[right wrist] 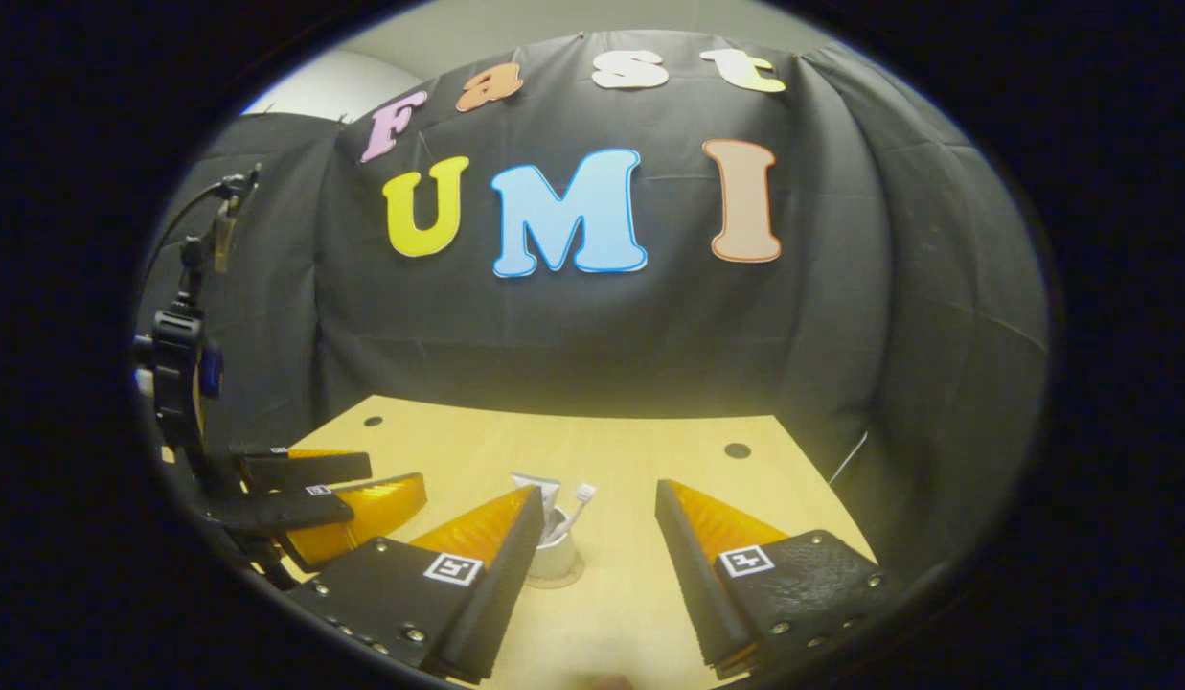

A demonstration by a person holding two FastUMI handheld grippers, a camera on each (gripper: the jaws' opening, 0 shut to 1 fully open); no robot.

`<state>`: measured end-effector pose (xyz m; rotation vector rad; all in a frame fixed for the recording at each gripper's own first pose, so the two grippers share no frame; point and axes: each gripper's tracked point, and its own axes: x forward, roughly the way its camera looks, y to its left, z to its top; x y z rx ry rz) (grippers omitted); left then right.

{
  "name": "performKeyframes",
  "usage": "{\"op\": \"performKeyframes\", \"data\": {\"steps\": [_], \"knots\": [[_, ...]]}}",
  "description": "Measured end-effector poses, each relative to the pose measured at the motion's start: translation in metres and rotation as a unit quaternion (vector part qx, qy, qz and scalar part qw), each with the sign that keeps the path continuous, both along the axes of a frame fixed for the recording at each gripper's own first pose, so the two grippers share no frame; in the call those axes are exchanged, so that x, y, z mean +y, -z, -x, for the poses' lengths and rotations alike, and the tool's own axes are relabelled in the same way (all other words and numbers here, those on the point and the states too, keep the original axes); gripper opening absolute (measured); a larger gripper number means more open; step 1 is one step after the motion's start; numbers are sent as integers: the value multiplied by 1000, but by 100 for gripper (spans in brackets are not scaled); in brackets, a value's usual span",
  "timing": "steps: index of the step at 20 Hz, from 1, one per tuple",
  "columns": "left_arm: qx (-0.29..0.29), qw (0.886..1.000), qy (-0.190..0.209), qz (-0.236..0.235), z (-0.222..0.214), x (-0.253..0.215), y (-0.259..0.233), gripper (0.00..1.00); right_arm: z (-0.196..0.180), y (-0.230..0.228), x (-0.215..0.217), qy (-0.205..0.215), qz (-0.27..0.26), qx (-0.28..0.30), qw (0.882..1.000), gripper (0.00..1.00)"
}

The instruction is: Put the toothbrush and toothpaste on the desktop into the cup, then pick up the cup and place it on the coaster on the desktop.

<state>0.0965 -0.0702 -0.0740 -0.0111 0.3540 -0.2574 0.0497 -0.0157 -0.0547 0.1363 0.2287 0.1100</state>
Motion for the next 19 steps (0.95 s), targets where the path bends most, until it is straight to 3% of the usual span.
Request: {"op": "performKeyframes", "data": {"steps": [13,14,15,16,17,18,19], "knots": [[-79,997,3,17,-4,11,-51,94,8,-29,-11,56,2,-53,997,75],[-81,997,4,15,-3,10,-54,91,9,-32,-10,55,-5,-59,997,80],[-84,996,3,14,-2,12,-56,94,11,-36,-10,57,-10,-62,996,69],[-84,996,5,13,-2,13,-56,91,11,-35,-12,65,-10,-61,996,75],[-85,996,5,13,-2,13,-57,91,8,-33,-12,65,-8,-63,996,94],[-85,996,6,13,-1,12,-57,91,11,-33,-11,64,-7,-61,996,99],[-85,996,6,13,-1,13,-58,91,10,-32,-10,65,-4,-60,996,96]]}}
